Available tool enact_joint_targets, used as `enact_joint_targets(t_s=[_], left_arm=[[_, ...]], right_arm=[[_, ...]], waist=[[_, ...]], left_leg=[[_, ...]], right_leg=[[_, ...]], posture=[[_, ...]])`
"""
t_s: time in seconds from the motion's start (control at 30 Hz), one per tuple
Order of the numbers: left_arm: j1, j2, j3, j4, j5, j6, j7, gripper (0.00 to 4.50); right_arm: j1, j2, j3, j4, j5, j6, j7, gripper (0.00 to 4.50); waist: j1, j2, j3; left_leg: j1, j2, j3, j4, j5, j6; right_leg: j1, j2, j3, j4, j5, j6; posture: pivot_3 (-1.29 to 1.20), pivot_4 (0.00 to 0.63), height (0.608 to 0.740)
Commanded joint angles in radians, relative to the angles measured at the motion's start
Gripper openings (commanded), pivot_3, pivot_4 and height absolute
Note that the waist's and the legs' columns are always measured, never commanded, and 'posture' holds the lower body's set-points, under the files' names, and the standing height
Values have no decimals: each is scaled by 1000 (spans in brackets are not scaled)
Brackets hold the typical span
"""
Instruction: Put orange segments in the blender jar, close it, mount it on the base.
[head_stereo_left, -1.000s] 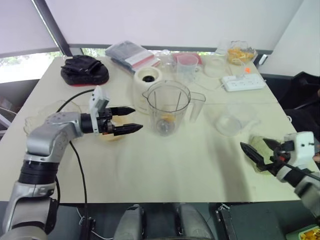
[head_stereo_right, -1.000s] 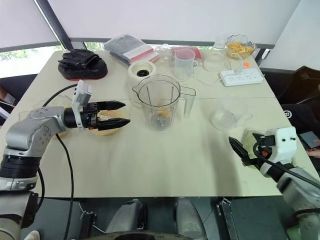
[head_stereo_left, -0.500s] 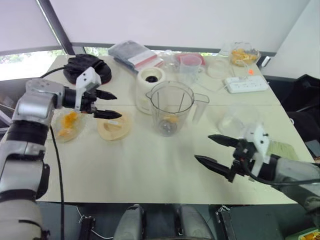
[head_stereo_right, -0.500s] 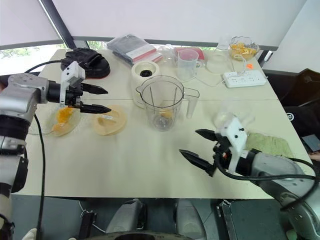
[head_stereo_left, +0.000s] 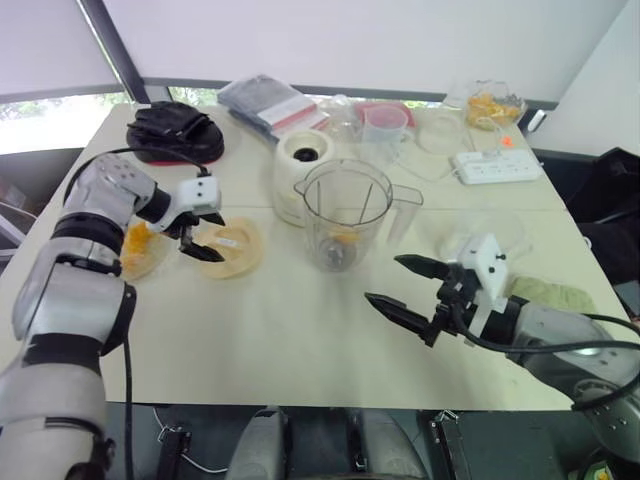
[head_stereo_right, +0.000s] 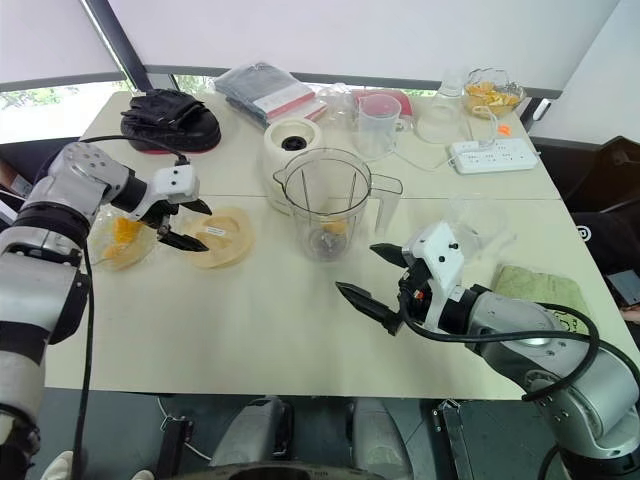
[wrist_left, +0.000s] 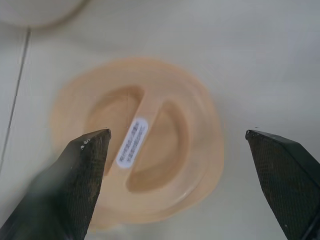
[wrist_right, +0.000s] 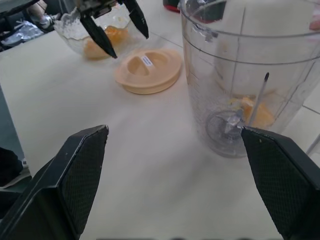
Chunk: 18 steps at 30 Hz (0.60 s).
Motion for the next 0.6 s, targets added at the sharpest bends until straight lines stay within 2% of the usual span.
enact_joint_targets(t_s=[0.03,0.6], left_arm=[[-37,8,-24,30,87,-57,85,4500],[-46,-73,-1,80,199,-17,283,4500]], right_arm=[[-18,-14,-3,-14,-8,-13,13,4431],[-71,-124,-37,68,-11,0,137,4431]], waist=[[0,0,0],[5,-1,0]], left_leg=[[0,0,0,0,0,0],[0,0,0,0,0,1]], right_leg=[[0,0,0,0,0,0],[0,0,0,0,0,0]], posture=[[0,150,740],[0,150,740]])
